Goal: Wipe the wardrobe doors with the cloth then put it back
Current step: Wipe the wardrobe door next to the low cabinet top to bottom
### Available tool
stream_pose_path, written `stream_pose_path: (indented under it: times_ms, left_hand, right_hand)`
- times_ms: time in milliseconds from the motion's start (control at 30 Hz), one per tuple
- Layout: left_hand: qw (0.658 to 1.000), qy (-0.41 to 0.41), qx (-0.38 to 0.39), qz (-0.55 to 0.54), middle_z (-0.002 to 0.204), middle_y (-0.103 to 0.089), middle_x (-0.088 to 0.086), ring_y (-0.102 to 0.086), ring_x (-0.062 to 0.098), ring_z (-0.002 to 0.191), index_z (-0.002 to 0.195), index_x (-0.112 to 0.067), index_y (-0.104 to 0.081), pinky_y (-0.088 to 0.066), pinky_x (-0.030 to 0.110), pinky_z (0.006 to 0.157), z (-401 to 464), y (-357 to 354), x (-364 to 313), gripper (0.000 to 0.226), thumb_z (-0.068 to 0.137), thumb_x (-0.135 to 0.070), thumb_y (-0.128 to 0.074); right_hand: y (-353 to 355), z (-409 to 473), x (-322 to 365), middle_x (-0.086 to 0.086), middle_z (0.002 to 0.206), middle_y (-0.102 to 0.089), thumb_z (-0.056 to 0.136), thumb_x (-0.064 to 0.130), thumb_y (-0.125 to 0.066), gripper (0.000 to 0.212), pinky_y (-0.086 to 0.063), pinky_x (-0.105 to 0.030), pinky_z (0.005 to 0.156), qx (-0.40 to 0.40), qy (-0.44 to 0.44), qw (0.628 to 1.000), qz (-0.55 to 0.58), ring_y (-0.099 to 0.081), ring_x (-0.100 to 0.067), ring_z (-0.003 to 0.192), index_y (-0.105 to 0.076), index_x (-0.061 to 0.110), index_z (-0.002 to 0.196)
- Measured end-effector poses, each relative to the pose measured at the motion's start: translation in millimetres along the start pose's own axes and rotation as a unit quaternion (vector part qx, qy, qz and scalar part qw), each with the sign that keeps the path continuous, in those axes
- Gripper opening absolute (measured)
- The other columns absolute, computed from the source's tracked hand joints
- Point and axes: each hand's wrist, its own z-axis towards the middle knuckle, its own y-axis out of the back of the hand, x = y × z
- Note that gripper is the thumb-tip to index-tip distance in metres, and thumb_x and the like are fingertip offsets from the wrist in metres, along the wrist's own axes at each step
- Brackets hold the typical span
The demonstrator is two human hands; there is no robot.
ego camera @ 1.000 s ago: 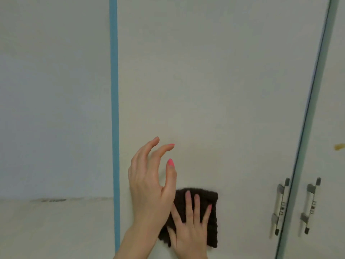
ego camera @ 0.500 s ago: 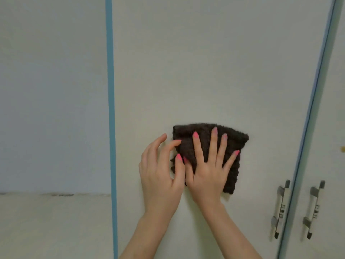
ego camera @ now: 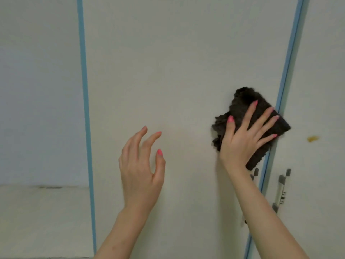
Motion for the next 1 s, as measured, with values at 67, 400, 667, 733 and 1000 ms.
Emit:
stream_pose_path:
  times_ms: [67,400,667,733,1000]
  left_hand:
    - [1.000,0.002,-0.001,0.000,0.135,-0.049,0.001,-0.040,0.019,0.125,0.122,-0.024,-0.055,-0.022,0.018,0.103,-5.8,-1.6,-6.1,0.037,0.088,-0.028,-0.042]
    - [0.999,0.014,0.014,0.038,0.134,-0.051,0.004,-0.044,0.023,0.122,0.121,-0.020,-0.056,-0.026,0.023,0.100,-19.3,-16.9,-26.8,0.036,0.087,-0.024,-0.044]
    - [0.998,0.033,0.014,0.056,0.135,-0.049,0.002,-0.042,0.020,0.123,0.122,-0.019,-0.056,-0.032,0.030,0.103,-45.6,-0.7,-23.1,0.036,0.089,-0.024,-0.044]
    - [0.998,0.035,0.009,0.054,0.135,-0.049,0.001,-0.041,0.019,0.123,0.123,-0.020,-0.056,-0.033,0.031,0.103,-46.2,1.6,-23.6,0.036,0.089,-0.024,-0.044]
    - [0.995,0.062,0.031,0.077,0.135,-0.048,0.001,-0.040,0.018,0.124,0.124,-0.021,-0.055,-0.032,0.030,0.103,-61.4,6.1,-10.6,0.037,0.089,-0.025,-0.044]
  right_hand:
    - [0.4,7.5,-0.2,-0.019,0.159,-0.008,0.099,0.052,-0.020,0.064,0.000,-0.063,0.114,-0.020,-0.023,1.000,0.005,-0.003,-0.040,0.145,-0.013,0.017,0.153]
    - [-6.4,-197.6,-95.8,-0.012,0.159,0.013,0.101,0.050,-0.010,0.061,0.002,-0.059,0.113,0.148,0.184,0.972,-0.015,0.010,-0.034,0.146,0.002,0.020,0.153]
    - [-3.0,-150.3,-74.2,-0.027,0.153,-0.003,0.102,0.047,-0.017,0.063,-0.020,-0.070,0.102,0.123,0.083,0.989,0.025,-0.003,-0.044,0.141,-0.011,0.006,0.150]
    - [-3.7,-148.6,-67.9,-0.027,0.153,-0.007,0.101,0.047,-0.020,0.063,-0.018,-0.070,0.103,0.109,0.066,0.991,0.034,-0.002,-0.042,0.142,-0.012,0.007,0.150]
    - [-8.5,-242.0,-145.4,-0.017,0.158,0.012,0.100,0.046,-0.018,0.063,-0.022,-0.064,0.105,0.227,0.392,0.891,-0.020,-0.012,-0.038,0.143,0.003,0.016,0.153]
